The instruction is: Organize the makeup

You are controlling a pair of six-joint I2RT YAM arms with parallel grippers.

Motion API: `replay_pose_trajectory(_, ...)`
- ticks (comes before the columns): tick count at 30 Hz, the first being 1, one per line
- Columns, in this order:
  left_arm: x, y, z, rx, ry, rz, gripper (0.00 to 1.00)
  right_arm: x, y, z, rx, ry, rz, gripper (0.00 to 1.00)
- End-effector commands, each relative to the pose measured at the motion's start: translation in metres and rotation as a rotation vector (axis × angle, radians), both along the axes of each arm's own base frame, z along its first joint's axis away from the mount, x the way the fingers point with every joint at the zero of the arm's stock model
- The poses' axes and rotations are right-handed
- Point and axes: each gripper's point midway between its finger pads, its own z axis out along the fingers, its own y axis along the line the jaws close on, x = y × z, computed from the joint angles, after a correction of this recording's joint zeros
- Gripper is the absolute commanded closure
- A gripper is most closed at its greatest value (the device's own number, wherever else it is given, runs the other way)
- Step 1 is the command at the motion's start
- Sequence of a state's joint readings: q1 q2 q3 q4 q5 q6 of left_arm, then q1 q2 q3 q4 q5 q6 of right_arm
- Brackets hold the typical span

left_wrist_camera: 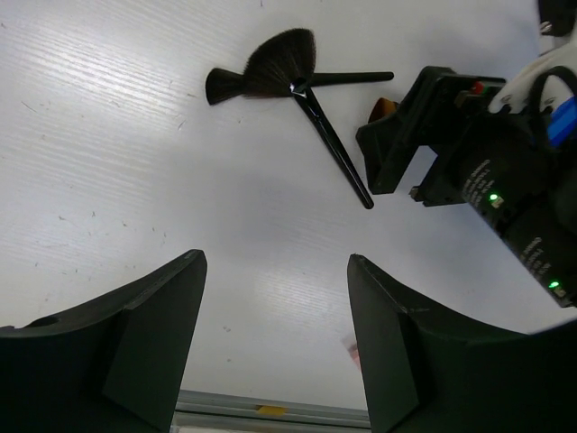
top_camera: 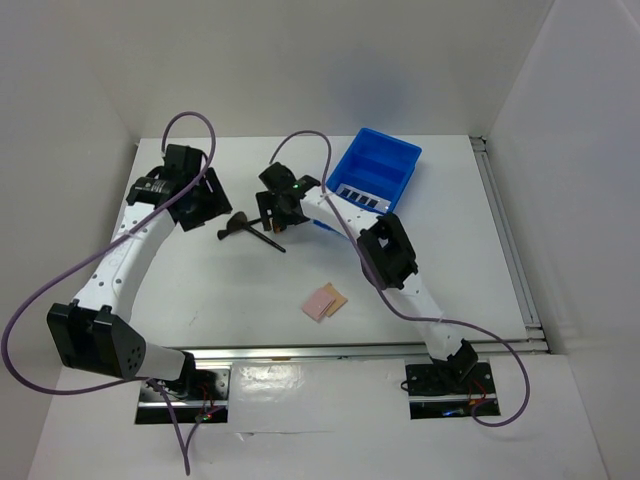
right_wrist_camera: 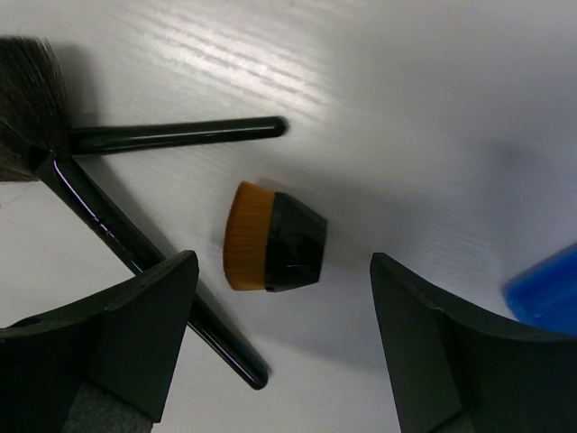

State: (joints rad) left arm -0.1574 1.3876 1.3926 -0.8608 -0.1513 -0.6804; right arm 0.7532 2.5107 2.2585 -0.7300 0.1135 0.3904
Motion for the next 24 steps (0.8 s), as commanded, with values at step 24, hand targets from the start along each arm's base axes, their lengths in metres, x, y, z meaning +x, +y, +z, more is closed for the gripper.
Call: replay_pose_trajectory(24,-0.003,-0.01,-0.005,-0.047,-0.015,-0.062,0.23,0.012,0.014,-0.022,-0.111,-0.11,-0.005,0.43)
